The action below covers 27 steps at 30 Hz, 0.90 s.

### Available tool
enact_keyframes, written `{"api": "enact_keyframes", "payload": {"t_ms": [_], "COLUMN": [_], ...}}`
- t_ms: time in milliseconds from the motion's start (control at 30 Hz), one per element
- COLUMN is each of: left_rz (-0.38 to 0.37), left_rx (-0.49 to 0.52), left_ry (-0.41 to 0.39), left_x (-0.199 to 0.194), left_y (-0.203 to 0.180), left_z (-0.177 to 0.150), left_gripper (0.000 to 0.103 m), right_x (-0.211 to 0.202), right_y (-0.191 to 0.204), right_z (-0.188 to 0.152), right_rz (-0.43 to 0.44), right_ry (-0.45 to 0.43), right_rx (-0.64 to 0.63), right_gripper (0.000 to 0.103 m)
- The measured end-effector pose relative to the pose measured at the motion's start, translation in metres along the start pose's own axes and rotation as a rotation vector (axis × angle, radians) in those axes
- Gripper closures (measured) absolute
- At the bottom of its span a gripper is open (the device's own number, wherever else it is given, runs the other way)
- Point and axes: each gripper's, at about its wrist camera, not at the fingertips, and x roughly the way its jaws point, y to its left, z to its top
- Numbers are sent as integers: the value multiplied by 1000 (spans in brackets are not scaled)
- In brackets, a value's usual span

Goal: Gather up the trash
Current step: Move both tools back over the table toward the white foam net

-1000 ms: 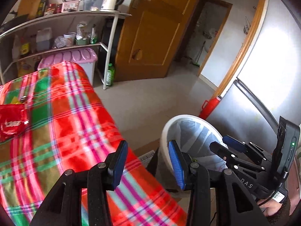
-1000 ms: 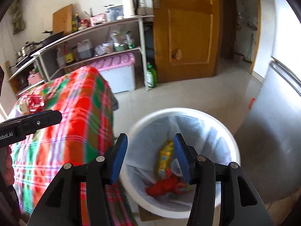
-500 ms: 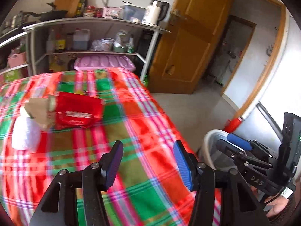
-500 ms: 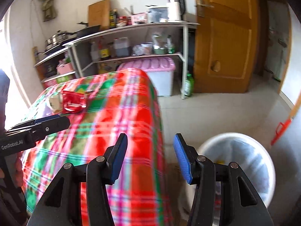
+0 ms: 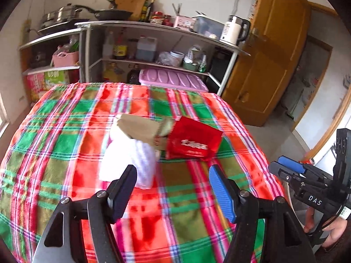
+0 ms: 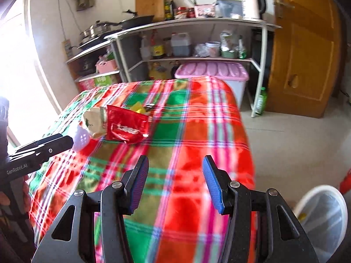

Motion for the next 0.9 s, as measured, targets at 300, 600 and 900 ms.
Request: {"api": "enact_keyframes", "payload": {"t_ms": [300, 600, 900], "left_rz": [34, 6, -4], "left_rx": [-45, -72, -65], "left_ry": [11, 41, 64], "left_x": [6, 24, 37], "left_y": [45, 59, 60], "left_z": [9, 17, 20], "left_gripper": [35, 32, 32], "right_x": [42, 82, 107], "right_y": [33, 32, 37], "right_z": [28, 43, 62], "right_rz": [85, 91, 244], "right_ry": [2, 53, 100], "right_rx": [-105, -114, -175], "right_gripper": [50, 49, 49]}}
